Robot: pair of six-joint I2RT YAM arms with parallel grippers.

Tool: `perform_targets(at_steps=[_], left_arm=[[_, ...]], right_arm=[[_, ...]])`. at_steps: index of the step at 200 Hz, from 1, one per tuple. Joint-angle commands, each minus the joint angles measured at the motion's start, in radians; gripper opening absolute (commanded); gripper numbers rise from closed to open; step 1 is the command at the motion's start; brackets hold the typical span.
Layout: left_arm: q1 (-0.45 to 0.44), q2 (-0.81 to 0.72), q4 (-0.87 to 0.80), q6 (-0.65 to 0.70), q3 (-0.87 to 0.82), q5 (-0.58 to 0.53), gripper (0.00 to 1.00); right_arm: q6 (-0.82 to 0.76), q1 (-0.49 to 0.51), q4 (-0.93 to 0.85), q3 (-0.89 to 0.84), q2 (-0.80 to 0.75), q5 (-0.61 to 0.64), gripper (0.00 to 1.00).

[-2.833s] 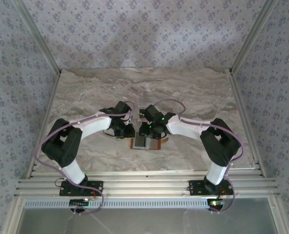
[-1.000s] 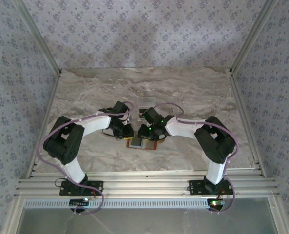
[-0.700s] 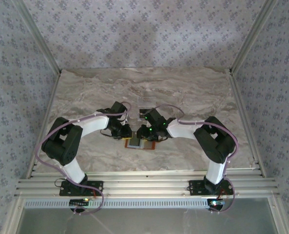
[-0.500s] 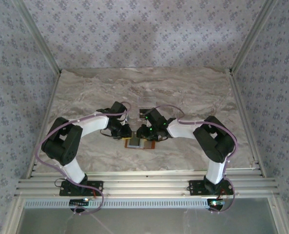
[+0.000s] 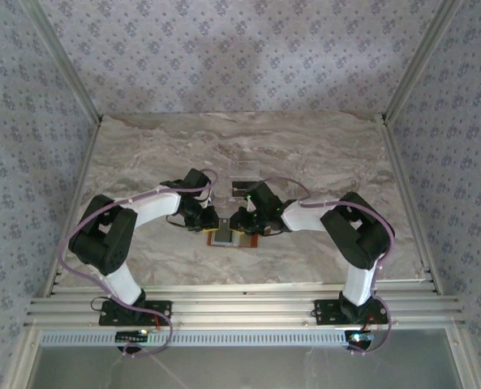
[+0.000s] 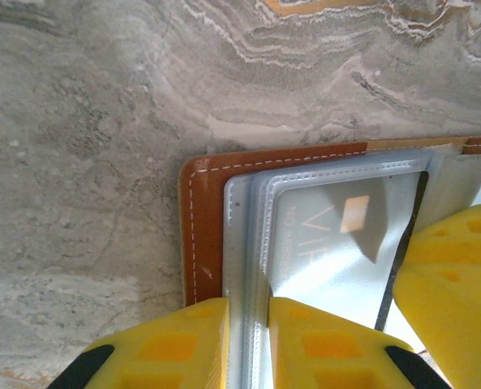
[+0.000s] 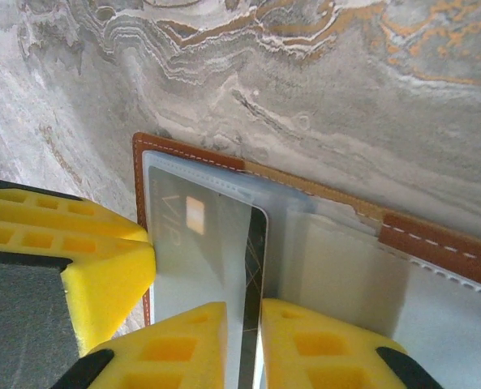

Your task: Take the credit cards out of the card holder

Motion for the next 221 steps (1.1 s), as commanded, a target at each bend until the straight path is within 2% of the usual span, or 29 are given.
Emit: perform_targets(at_steps=[1, 112, 191, 221], left_arm=[[0.006, 0.009, -0.052, 0.01, -0.032, -0.063, 0.2], [0.006, 0.012, -0.052, 0.008, -0.035, -0.068, 0.2], [0.01, 0.013, -0.052, 0.003, -0.046, -0.081, 0.21], [0.01, 0.016, -0.048, 0.002, -0.046, -0.076, 0.2]], right_arm=[[0.014, 0.003, 0.031, -0.021, 0.012, -0.024, 0.17], [0.012, -0.003, 0.027, -0.047, -0.022, 0.006, 0.0], [0.018, -0.01, -0.004, -0.077, -0.071, 0.04, 0.0], [0.024, -0.008, 0.019, -0.068, -0.059, 0.01, 0.01]])
